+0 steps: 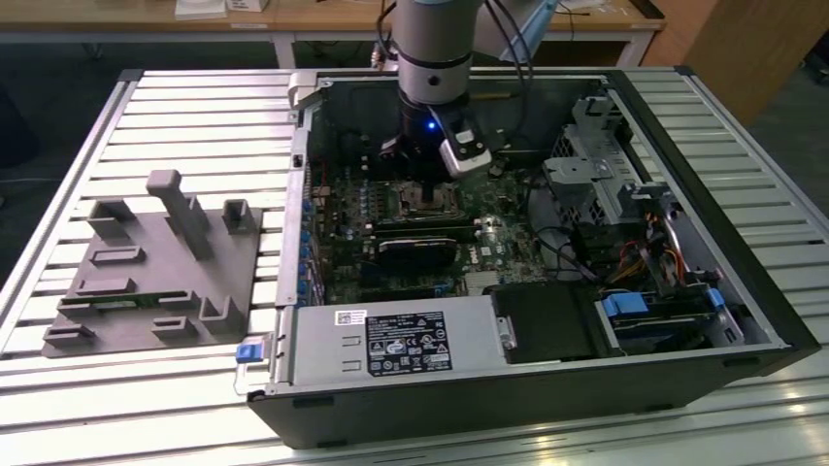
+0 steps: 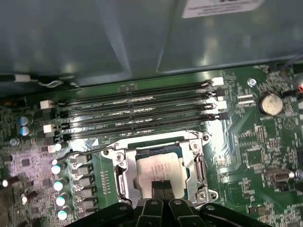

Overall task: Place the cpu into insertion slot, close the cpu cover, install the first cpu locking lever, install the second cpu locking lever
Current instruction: 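Close the cpu cover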

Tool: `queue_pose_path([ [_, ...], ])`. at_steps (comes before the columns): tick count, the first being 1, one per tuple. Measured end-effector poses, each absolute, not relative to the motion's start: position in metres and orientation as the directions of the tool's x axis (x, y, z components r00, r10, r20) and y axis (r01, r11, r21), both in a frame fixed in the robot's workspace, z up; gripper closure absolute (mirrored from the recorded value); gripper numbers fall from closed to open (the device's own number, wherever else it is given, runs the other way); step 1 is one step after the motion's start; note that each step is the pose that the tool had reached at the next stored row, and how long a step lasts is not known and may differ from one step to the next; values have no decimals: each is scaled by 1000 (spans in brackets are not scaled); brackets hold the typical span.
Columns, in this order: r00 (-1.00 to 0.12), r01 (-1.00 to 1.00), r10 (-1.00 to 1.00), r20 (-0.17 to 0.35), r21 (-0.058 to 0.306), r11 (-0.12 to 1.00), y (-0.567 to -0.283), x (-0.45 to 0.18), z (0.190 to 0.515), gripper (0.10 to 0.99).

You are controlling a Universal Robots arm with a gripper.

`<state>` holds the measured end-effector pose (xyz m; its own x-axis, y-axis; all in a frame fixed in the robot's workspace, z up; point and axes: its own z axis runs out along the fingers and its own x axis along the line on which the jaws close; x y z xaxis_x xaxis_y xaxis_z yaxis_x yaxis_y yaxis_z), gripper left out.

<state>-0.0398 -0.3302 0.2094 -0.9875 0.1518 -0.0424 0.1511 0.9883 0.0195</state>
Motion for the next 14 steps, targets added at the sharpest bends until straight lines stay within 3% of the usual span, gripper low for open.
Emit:
queue_pose_path([
  [7,-998,37,38,-42,19,999,-330,-40,209,980],
  [14,-996,81,82,-42,20,997,-330,-43,209,980],
])
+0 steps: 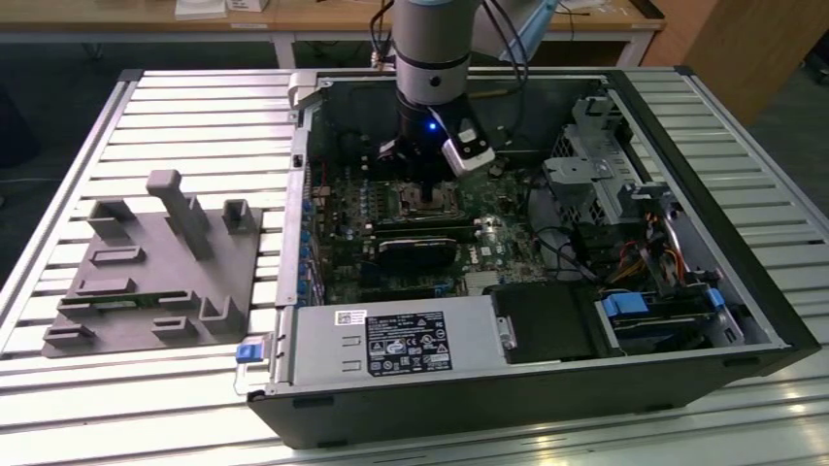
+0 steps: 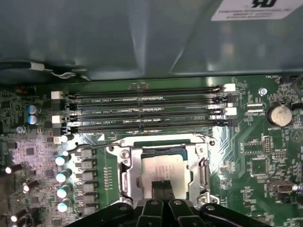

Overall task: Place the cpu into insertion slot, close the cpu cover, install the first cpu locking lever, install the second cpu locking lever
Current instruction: 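Close the cpu cover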

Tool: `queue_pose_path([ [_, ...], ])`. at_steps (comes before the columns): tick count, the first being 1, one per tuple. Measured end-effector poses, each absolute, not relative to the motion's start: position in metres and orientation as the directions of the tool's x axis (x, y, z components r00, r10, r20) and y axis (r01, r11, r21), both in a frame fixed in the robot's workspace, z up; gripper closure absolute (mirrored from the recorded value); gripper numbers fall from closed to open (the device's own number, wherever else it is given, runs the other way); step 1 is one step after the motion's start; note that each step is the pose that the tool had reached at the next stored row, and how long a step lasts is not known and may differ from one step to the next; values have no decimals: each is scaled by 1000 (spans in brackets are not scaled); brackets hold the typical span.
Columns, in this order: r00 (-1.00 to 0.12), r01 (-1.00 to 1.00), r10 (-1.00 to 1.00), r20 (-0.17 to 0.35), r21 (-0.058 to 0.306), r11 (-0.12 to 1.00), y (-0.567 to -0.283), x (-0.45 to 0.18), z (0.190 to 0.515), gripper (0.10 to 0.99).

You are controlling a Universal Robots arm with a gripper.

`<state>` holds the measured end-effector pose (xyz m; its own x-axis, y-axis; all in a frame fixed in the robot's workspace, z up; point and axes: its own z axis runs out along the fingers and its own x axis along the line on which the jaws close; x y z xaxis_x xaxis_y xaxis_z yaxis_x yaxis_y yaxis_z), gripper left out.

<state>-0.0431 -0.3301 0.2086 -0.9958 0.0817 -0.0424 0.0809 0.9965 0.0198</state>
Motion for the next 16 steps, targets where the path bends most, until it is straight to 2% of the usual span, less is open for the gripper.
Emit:
queue_pose_path([
  [16,-995,94,95,-43,20,995,-321,-67,205,980],
])
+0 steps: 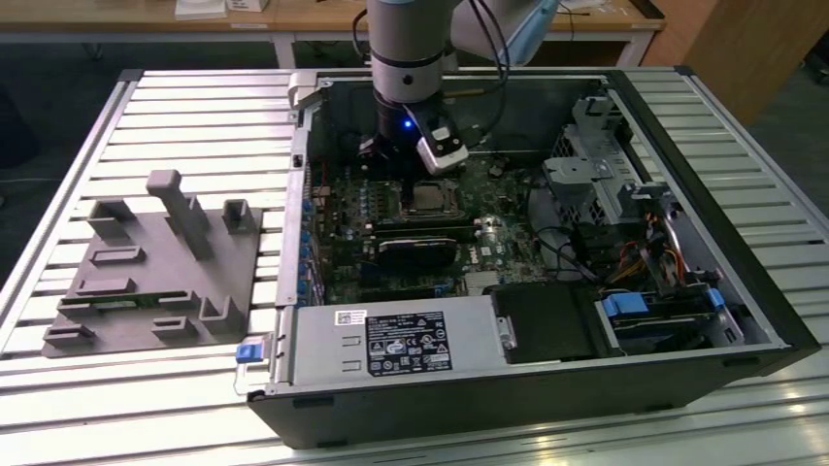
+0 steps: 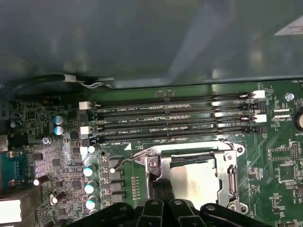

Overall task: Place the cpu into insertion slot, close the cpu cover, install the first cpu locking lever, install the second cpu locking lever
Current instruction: 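Close the cpu cover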

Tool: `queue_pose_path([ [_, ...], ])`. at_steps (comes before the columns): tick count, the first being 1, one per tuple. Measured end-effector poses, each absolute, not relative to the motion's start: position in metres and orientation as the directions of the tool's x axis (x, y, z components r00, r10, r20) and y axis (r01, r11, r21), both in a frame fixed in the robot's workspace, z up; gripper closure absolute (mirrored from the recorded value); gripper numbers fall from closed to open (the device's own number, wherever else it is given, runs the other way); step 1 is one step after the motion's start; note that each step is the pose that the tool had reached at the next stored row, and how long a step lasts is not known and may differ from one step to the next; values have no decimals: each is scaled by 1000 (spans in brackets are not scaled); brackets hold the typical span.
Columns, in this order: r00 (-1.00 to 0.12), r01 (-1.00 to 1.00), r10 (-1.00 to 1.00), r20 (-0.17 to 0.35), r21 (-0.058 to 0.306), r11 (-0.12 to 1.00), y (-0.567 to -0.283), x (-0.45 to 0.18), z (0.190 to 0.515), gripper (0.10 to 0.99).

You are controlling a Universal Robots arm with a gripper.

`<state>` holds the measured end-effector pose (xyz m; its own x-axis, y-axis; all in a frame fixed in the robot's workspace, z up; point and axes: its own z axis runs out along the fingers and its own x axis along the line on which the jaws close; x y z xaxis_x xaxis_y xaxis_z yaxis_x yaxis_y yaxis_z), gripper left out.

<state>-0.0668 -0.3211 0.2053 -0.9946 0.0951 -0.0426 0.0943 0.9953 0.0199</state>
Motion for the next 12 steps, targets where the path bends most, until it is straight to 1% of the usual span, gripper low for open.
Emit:
queue_pose_path([
  [1,-995,94,95,-43,20,995,-321,-67,205,980],
  [2,-995,94,95,-41,17,995,-321,-67,196,980],
  [5,-995,94,95,-41,18,995,-322,-68,196,980],
  [7,-995,94,95,-44,23,995,-321,-67,200,980],
  [10,-995,94,95,-43,20,995,-321,-67,214,980],
  [12,-995,94,95,-43,21,995,-321,-67,217,980],
])
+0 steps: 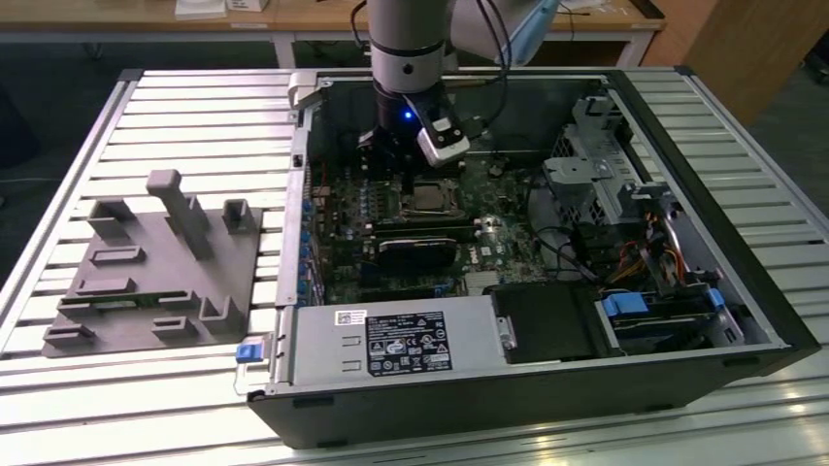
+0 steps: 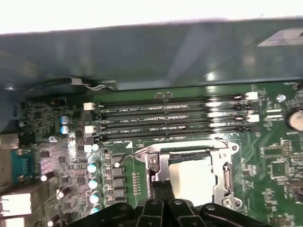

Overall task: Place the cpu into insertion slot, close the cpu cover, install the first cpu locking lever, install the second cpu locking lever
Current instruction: 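Close the cpu cover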

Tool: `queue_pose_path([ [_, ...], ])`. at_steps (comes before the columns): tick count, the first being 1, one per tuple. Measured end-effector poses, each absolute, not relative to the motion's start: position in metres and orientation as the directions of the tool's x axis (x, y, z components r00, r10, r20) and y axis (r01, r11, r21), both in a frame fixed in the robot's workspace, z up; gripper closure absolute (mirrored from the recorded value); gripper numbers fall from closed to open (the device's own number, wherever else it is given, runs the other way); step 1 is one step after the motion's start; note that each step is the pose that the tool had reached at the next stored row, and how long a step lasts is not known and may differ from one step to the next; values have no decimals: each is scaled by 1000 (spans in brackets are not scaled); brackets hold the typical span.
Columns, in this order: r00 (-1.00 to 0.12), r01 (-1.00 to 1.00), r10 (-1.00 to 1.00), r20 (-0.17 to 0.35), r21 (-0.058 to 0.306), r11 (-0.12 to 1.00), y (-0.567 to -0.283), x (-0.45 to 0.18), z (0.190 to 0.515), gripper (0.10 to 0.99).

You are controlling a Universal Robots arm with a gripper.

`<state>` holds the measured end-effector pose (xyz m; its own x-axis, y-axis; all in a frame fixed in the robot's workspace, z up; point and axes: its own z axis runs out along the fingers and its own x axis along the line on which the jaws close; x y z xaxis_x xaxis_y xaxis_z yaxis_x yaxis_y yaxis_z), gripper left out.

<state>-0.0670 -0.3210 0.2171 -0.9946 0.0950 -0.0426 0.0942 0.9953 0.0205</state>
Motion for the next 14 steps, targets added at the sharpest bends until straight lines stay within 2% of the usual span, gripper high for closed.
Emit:
queue_pose_path([
  [14,-995,94,95,-43,20,995,-321,-67,215,980],
])
